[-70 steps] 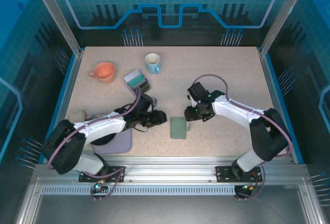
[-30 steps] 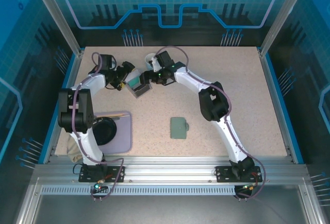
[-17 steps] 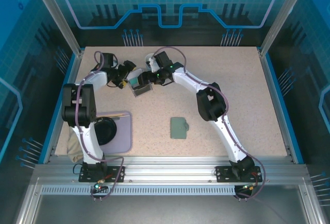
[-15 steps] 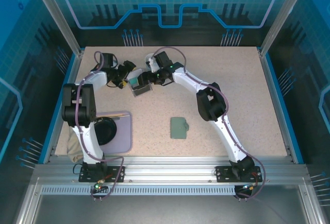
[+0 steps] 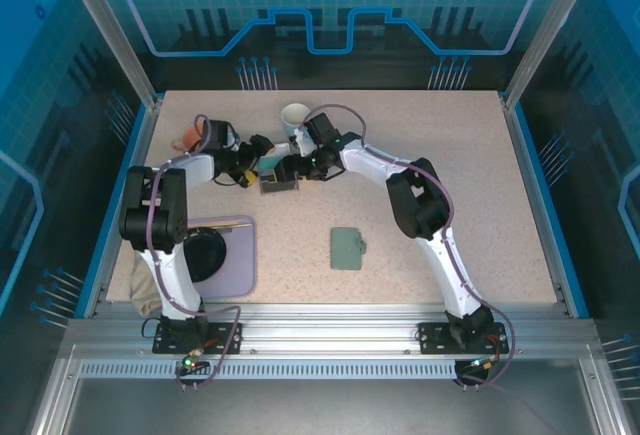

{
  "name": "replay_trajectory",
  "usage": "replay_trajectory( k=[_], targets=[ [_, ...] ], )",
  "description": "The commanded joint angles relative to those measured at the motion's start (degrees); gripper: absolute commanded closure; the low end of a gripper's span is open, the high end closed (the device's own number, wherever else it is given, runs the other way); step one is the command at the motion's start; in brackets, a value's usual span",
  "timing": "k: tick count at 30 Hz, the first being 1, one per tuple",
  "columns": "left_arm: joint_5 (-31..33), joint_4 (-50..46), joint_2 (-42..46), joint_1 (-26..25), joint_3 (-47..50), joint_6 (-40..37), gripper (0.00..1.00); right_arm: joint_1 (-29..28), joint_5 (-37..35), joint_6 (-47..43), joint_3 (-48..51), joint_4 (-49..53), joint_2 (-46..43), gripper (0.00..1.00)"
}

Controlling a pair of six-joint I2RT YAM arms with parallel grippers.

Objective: Put the credit cards into the card holder
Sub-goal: Move the storage box to the center of the table.

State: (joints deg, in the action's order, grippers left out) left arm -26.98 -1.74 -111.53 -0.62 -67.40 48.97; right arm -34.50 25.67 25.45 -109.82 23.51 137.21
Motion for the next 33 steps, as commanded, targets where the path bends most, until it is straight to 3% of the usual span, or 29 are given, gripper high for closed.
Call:
replay_trajectory(
  k=[1,10,18,27,33],
  targets=[
    [-7.06,1.50,2.06,-3.74,0.42,-1.50,0.07,-1.88,1.90,0.72,4.89,-6.95,-6.98,0.16],
    [-7.25,3.27,1.17,-12.48,0.74,-1.40,0.07,1.35,-0.46,6.08,29.83,-17.67,-21.11,0.16],
    [-7.31,2.40,-6.87,-21.83,-9.90,0.52,0.07,8.93,-0.55,10.46,50.68,-25.01,-33.81,0.15],
    [-8.66,-3.95,-19.41,-30.40,-29.76,1.33,0.07,16.02,0.70,12.08,62.71,-25.59,-44.05,0.15],
    [-7.48,-10.84,-24.36,-31.78,-40.50,-0.24,0.07,16.65,-0.76,11.49,65.49,-21.84,-48.70,0.14]
  ],
)
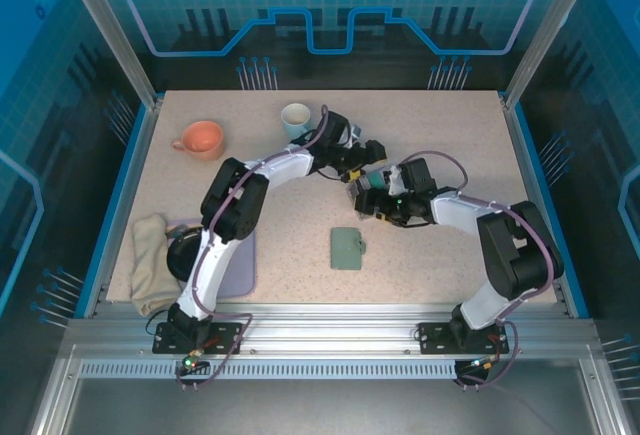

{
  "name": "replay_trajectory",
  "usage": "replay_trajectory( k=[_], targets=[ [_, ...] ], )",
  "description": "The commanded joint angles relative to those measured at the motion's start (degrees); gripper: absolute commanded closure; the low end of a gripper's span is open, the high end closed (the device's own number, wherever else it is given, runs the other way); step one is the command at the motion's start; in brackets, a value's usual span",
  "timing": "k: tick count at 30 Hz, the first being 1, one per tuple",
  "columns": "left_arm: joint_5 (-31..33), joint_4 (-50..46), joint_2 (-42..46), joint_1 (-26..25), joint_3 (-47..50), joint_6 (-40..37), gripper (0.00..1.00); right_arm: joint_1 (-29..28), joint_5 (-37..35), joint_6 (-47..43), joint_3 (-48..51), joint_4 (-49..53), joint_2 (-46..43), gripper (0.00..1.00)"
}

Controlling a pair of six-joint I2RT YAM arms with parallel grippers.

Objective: Put the credit cards into the card holder
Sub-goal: Move the storage box to the center of the table, then pick up the credit card from the storage box.

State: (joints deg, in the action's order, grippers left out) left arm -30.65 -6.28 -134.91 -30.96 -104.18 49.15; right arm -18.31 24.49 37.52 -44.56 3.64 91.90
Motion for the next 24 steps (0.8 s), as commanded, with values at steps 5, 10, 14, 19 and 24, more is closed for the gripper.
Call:
replay_trajectory(
  k=[5,10,14,19,24],
  targets=[
    [1.43,-15.05,0.16,-0.90,-8.78,-5.60,0.05,2.60,-2.80,-2.02,0.87,5.31,-6.94,0.13],
    [8.69,-18.16,6.77,0.62,-5.49,-7.80,0.03,3.09,-9.26,-6.89,-1.13,15.75,-13.66,0.14],
    [16.76,-14.33,18.04,0.94,6.90,-8.76,0.01,2.79,-13.48,-14.56,-6.30,22.37,-15.69,0.17],
    [25.97,-7.84,31.79,0.99,25.60,-8.80,0.01,-0.10,-19.68,-22.13,-16.23,29.94,-9.51,0.28],
    [28.60,2.12,43.85,1.06,43.94,-7.21,0.01,-5.79,-28.96,-26.90,-24.78,34.89,-2.23,0.38]
  ],
)
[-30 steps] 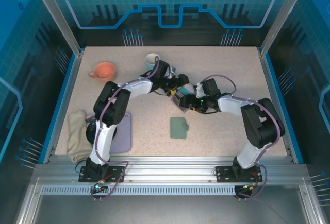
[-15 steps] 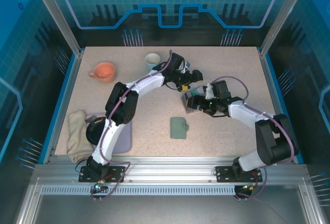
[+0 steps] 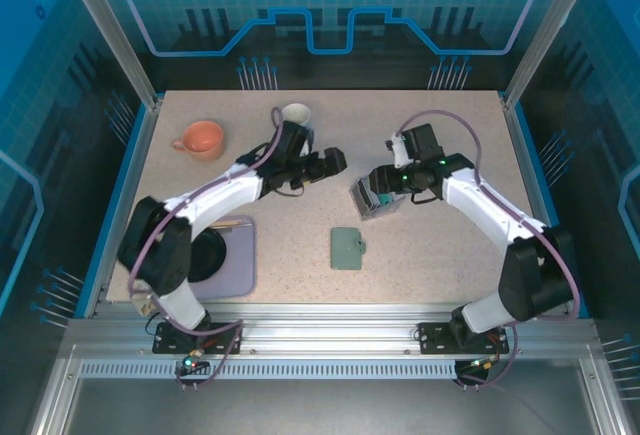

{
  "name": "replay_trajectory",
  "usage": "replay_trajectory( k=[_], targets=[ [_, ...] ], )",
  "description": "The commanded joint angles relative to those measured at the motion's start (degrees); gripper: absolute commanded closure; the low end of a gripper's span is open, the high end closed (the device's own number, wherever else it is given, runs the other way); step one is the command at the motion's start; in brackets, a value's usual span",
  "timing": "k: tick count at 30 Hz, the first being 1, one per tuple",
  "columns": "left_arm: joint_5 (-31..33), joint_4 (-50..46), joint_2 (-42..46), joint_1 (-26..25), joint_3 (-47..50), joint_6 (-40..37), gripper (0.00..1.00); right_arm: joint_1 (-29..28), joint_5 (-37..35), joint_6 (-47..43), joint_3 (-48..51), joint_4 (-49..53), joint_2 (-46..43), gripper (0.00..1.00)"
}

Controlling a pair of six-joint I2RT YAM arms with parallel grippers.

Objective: Put the credit cards into the card holder
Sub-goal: Pick up the credit card from the storage box.

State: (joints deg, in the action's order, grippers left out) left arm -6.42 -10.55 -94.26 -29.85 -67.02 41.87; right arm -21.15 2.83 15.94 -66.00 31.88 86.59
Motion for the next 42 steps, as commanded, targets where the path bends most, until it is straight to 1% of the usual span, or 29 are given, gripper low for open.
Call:
replay_trajectory(
  k=[1,5,8,10,16,21,28,33,38,42],
  targets=[
    [3.71,8.70,4.86,-0.12,9.70,0.65,0.01,-3.99,-8.97,-6.11,-4.62,7.10,4.64,0.40],
    [0.09,14.40,7.26,-0.29,16.43,3.36,0.01,-6.99,-14.09,-7.68,-10.36,9.68,11.59,0.50],
    [-0.88,15.04,6.57,-1.83,17.36,3.60,0.01,-8.53,-15.07,-8.39,-14.00,11.03,15.87,0.55],
    [-0.53,15.10,6.05,-2.89,17.67,3.80,0.01,-9.46,-17.80,-8.00,-16.08,11.80,18.48,0.58],
    [-0.86,16.63,4.22,-4.06,18.24,5.48,0.01,-10.72,-22.33,-8.37,-19.76,13.19,23.07,0.58],
    [-0.79,16.92,3.62,-4.47,18.28,5.83,0.01,-11.37,-23.74,-8.90,-20.38,13.56,24.98,0.59],
    [-0.09,17.84,3.76,-4.60,19.50,6.65,0.01,-12.11,-23.25,-8.98,-19.95,13.30,26.46,0.57],
    [0.51,17.75,4.49,-4.66,20.22,6.79,0.01,-12.51,-26.49,-9.16,-19.75,12.87,27.80,0.55],
    [0.34,17.67,4.49,-4.64,20.25,6.87,0.01,-13.17,-30.75,-9.67,-19.52,12.43,27.80,0.55],
    [0.31,17.67,4.30,-4.69,20.15,7.00,0.01,-13.48,-31.14,-10.04,-18.92,11.68,25.91,0.56]
  ],
)
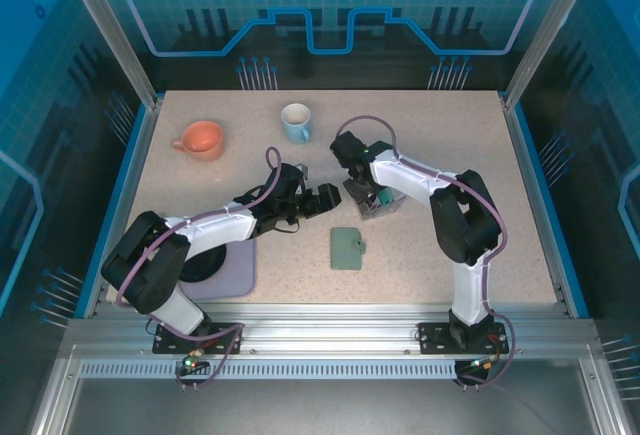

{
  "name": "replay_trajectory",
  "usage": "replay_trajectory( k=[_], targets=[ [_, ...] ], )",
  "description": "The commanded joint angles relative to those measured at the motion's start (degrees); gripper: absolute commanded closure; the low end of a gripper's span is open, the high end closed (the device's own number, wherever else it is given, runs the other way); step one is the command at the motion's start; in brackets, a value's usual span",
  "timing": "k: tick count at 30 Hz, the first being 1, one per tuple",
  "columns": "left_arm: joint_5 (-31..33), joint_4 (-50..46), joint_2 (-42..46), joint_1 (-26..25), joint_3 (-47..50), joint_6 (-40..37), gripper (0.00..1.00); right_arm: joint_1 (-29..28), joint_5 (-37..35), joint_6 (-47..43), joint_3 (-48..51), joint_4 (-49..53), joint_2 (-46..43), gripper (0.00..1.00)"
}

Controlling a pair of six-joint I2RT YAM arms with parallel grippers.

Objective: Put the credit cards into the card holder
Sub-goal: Pick up the credit card from the storage box.

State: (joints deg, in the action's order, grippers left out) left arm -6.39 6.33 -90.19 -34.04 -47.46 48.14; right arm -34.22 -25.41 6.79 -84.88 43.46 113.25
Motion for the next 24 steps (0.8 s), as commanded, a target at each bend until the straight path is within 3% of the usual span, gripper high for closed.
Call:
replay_trajectory(
  k=[1,24],
  targets=[
    [0.27,0.75,0.14,-0.49,0.52,0.73,0.01,-0.41,-2.86,-0.85,0.16,-0.12,-1.27,0.56],
    [-0.46,0.53,-0.60,-0.48,0.05,0.93,0.01,-0.44,-3.28,-1.15,1.19,0.05,-2.55,0.65]
  ],
)
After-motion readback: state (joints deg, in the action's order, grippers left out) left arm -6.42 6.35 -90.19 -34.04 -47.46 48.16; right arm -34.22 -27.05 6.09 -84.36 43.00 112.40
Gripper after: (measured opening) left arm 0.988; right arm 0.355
